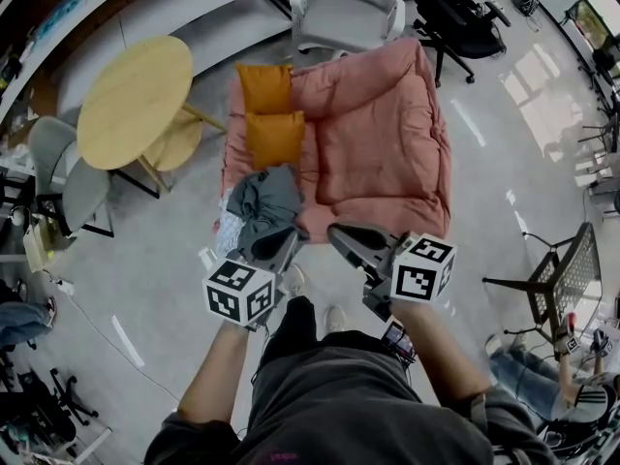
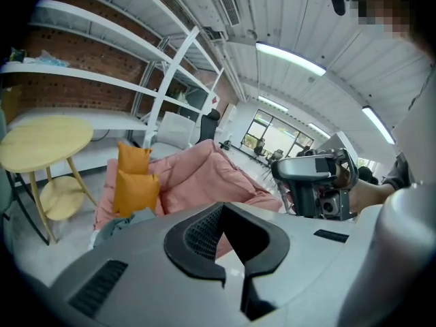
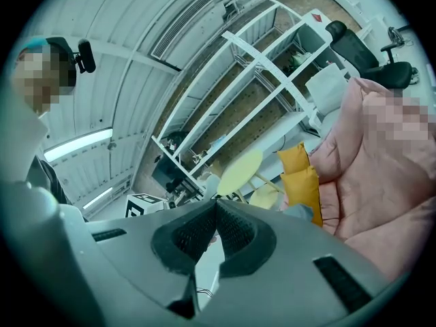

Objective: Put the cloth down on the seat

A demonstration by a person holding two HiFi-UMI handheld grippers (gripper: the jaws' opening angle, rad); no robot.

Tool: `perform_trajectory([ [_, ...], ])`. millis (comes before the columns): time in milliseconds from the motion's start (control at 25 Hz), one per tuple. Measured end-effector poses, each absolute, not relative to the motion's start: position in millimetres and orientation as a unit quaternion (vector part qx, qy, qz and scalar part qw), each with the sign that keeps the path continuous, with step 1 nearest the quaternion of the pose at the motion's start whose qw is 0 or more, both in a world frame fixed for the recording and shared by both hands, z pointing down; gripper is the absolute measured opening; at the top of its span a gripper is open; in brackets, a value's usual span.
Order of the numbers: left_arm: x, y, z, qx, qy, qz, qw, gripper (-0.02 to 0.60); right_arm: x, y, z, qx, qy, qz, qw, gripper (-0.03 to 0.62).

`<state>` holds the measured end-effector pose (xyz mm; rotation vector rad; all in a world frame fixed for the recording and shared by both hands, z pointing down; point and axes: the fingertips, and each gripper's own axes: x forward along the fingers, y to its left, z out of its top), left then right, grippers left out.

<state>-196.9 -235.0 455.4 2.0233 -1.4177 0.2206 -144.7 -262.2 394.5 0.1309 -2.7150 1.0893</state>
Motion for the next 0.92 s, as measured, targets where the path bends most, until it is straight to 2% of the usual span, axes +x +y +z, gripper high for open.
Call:
perform_trajectory([
  [920, -204.4, -236.1, 454.6, 0.766, -0.546, 0.056, 0.334, 0.011, -145.3, -262.2, 403.9, 0.051, -0.918, 0.375, 0.119, 0.014],
])
